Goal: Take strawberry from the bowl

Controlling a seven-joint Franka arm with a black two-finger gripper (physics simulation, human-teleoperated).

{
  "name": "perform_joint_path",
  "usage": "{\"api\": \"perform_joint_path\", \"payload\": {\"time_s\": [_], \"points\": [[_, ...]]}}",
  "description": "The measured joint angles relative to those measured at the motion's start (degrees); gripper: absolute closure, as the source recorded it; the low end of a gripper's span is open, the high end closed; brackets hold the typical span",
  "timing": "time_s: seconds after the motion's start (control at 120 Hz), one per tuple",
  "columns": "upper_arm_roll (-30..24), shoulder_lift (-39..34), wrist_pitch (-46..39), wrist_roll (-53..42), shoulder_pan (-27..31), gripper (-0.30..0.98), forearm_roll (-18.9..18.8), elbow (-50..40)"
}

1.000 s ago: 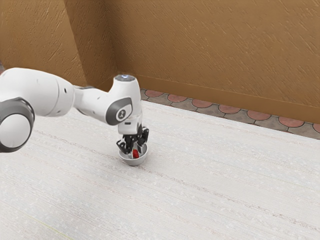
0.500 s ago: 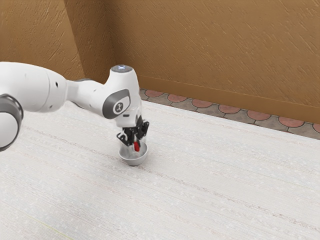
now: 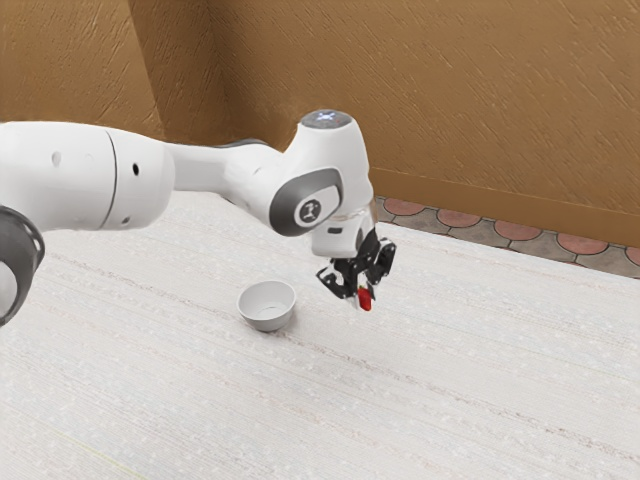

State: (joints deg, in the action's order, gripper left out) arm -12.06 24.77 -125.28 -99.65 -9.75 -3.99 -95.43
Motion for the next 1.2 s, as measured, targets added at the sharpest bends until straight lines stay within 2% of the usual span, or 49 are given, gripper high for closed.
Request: {"api": "perform_joint_path", "payload": {"time_s": [0.2,0.325,0.442,0.542,0.675,0.808,0.942,1.058,1.2], "points": [[0.0,7.1,0.0,0.9,-1.1,0.59,0.4,2.7],[0.0,7.9,0.3,1.4,-1.0,0.35,0.3,2.9],[0.1,7.4,0.4,2.0,-0.7,0.20,0.3,2.8],[0.4,3.6,1.0,3.5,0.2,0.13,0.2,1.4],[0.6,-5.9,6.1,8.3,3.5,0.07,0.0,-1.1],[0.8,-15.5,15.6,16.3,6.1,0.04,0.0,-2.3],[4.1,-23.8,26.2,25.9,6.3,0.02,0.0,-2.5],[6.8,-25.9,32.0,34.1,6.7,0.01,0.1,-2.1],[7.5,-26.0,35.8,43.0,9.3,0.01,0.3,-1.6]]}}
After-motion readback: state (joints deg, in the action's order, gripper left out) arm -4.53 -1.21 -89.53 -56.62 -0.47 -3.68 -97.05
